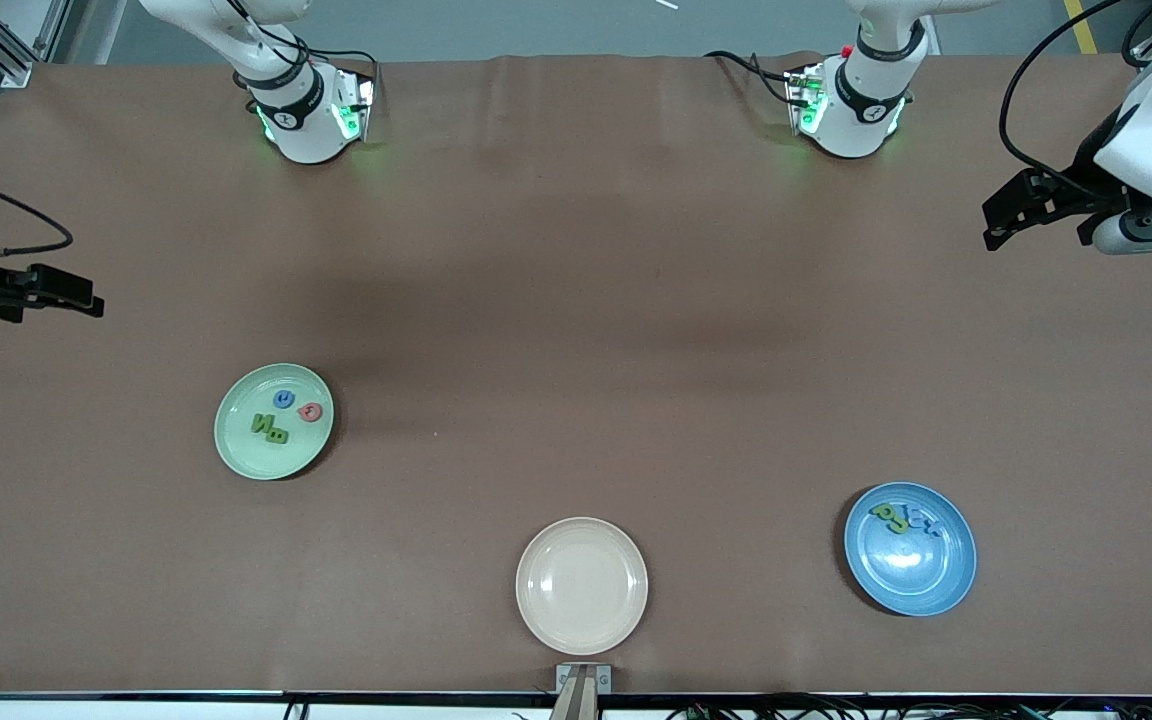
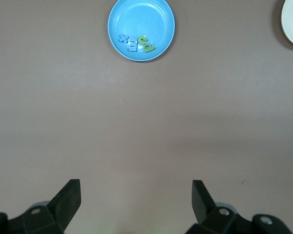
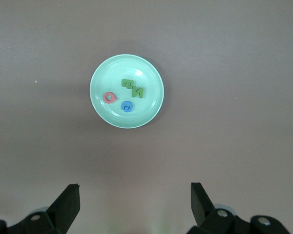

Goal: Sort upper and lower case letters into plates

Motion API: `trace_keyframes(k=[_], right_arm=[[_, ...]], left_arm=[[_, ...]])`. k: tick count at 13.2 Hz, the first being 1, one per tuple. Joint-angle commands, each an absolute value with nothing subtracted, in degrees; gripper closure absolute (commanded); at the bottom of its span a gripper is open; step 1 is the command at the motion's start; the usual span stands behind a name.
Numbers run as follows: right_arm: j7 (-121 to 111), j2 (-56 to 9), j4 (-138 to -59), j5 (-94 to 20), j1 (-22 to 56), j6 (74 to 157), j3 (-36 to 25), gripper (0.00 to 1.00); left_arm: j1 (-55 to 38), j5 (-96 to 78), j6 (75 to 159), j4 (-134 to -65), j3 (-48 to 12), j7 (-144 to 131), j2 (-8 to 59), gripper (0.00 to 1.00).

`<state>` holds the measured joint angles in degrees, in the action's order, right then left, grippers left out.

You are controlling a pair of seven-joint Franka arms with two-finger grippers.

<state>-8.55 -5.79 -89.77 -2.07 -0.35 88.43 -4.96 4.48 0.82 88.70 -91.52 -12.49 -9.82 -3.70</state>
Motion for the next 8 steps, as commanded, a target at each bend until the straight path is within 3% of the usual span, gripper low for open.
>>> trace_keyframes(k=[1,8], right_arm=[[-8.88,0.61,-97.55,-2.20,-1.50,91.49,-2.81,0.00],[-7.82,3.34,-97.47,-2.20,-1.41,90.27,-2.64,0.00]], left_arm=[[4.48,0.70,89.21,-91.15,-12.39,-9.05,-3.69,0.00],[4.48,0.97,88.68,-89.65,-12.39,-8.97,-2.81,0.00]])
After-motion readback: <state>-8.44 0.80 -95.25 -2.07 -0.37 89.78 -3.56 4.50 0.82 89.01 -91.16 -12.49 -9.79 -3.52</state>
